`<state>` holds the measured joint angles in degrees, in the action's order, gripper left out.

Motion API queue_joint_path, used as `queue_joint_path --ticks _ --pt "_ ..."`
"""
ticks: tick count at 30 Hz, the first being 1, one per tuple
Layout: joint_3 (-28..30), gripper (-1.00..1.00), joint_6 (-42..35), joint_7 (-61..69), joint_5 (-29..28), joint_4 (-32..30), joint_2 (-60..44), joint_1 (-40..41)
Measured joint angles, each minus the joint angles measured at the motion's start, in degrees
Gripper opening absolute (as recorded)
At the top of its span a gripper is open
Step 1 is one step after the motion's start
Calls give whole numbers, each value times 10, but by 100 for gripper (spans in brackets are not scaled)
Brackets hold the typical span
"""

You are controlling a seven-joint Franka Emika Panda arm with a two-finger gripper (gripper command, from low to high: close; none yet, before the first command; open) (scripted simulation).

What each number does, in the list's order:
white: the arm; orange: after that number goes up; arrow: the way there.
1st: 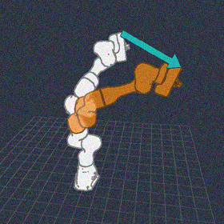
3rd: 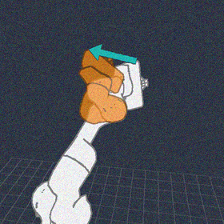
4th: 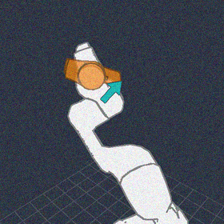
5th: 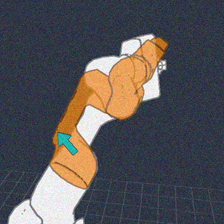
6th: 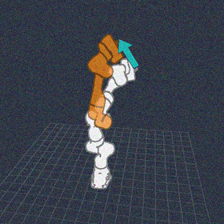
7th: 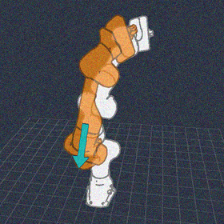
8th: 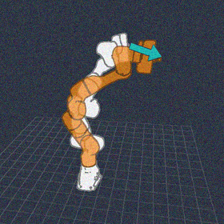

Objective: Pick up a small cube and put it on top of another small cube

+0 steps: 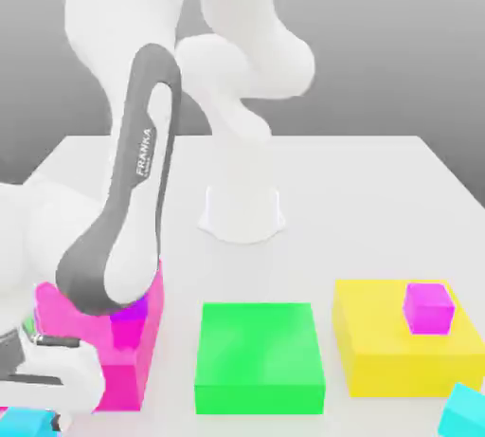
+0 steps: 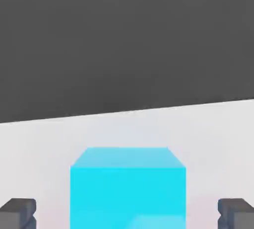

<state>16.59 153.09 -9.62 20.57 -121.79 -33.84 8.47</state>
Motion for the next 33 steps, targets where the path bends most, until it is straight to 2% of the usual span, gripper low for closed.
queue_joint_path --ticks 5,10,14,18,22,27,31,33 --pt "-1 -100 1 1 1 1 -2 1" --pt "29 -100 -63 -21 -32 -18 82 -24" --pt "41 -100 -95 -66 -31 -60 149 -40" --pt "51 -100 -118 -136 -53 -111 225 -54" --pt "57 -100 -135 -227 -103 -165 307 -63" --pt "41 -100 -155 -359 -191 -233 415 -51" --pt "4 -100 -174 -468 -265 -286 500 -16" --pt "-7 -100 -172 -510 -276 -316 523 -3"
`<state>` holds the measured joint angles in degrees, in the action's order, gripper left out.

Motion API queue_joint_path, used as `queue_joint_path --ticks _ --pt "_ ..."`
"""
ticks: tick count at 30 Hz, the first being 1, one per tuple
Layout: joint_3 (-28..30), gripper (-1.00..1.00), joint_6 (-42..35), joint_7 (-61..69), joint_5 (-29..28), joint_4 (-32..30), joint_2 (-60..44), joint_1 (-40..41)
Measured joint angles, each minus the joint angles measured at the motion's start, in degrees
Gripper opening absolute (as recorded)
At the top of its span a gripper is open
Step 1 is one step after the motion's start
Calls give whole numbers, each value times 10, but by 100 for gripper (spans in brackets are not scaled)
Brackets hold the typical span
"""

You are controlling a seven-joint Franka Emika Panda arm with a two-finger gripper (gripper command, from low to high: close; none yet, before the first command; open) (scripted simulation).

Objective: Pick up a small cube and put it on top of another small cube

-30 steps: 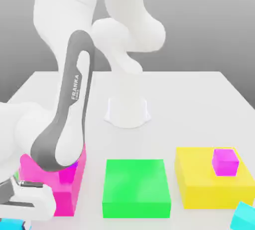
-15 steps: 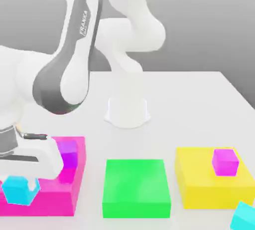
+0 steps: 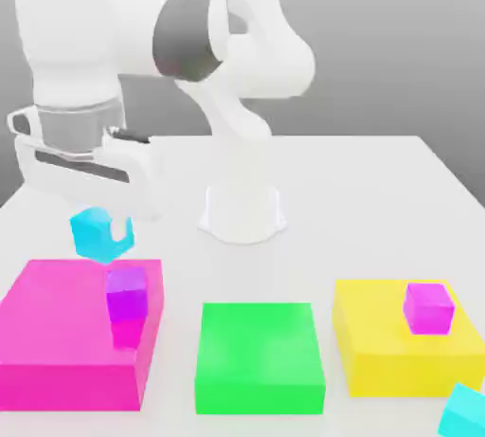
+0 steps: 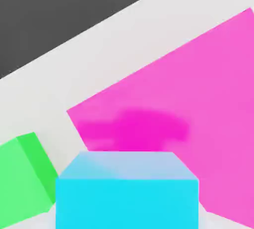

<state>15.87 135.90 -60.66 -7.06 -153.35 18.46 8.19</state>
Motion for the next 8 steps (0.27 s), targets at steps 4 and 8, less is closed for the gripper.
queue_joint_path --ticks 4,8 --pt "6 -100 82 -6 13 -30 -57 -2" --pt "9 100 120 -1 21 -39 -88 -5"
